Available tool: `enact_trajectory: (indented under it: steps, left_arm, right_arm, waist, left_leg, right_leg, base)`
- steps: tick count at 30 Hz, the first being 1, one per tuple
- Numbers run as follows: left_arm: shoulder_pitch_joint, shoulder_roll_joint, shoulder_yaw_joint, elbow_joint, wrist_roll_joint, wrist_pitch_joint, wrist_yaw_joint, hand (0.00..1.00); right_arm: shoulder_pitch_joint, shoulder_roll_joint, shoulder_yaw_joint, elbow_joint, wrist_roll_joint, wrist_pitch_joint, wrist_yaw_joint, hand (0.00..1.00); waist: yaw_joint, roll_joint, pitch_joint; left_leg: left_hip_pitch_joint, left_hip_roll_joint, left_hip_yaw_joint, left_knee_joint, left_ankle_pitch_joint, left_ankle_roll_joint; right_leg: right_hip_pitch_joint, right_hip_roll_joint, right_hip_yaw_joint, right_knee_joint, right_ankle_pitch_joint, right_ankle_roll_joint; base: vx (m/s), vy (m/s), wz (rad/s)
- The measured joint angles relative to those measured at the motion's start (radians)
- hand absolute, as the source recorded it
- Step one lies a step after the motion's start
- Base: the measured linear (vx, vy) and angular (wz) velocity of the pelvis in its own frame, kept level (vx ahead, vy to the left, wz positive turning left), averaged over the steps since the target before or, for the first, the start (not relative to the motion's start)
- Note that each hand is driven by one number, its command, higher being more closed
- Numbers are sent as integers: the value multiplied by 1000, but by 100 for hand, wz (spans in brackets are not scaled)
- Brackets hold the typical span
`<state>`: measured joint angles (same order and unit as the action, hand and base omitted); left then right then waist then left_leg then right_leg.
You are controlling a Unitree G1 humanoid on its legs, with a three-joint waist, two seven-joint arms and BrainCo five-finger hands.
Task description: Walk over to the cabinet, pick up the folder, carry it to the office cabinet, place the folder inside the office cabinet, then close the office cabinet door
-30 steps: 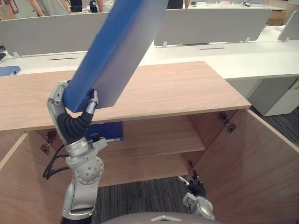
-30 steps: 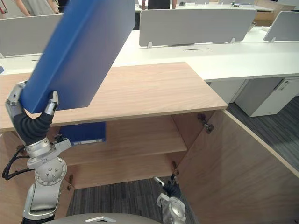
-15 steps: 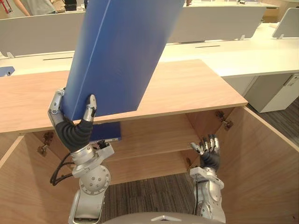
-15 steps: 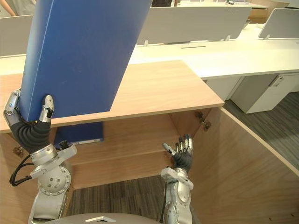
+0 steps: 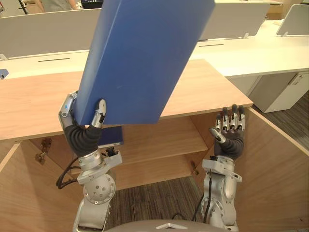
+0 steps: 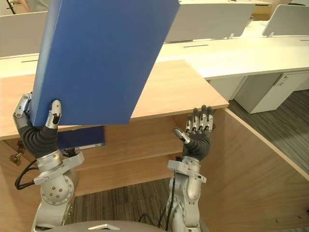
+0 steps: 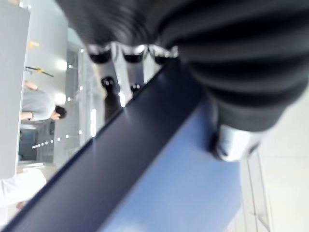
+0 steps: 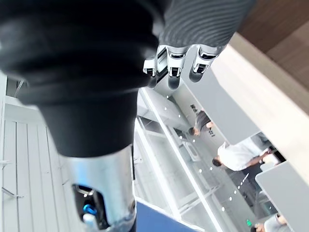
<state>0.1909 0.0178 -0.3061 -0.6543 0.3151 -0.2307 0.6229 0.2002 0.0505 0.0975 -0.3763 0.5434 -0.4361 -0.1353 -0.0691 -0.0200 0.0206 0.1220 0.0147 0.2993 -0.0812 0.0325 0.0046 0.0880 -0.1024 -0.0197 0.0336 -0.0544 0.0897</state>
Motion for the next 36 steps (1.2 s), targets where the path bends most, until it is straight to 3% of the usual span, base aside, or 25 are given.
enact_trajectory:
  steps: [13,36]
  left_arm:
    - [-20,2,-108,58,-103,-51,-97,100]
    - [-42,7,-132,166,-219,-84,-174,100]
  right_arm:
    - [-110,-30,48,80,139,-1,80,0]
    - [-211,-65,19,159,163,5,104,0]
  waist:
    - [11,-1,0]
    - [30,-10,3]
  left_leg:
    - [-1,-13,-26,-6,8,11]
    - [-15,-19,-53,-6,28,23]
  right_leg:
    - [13,-13,-27,1,-1,6]
    - [12,-20,-51,4,3,10]
  base:
    - [-9,0,5]
    - [-3,-1,3]
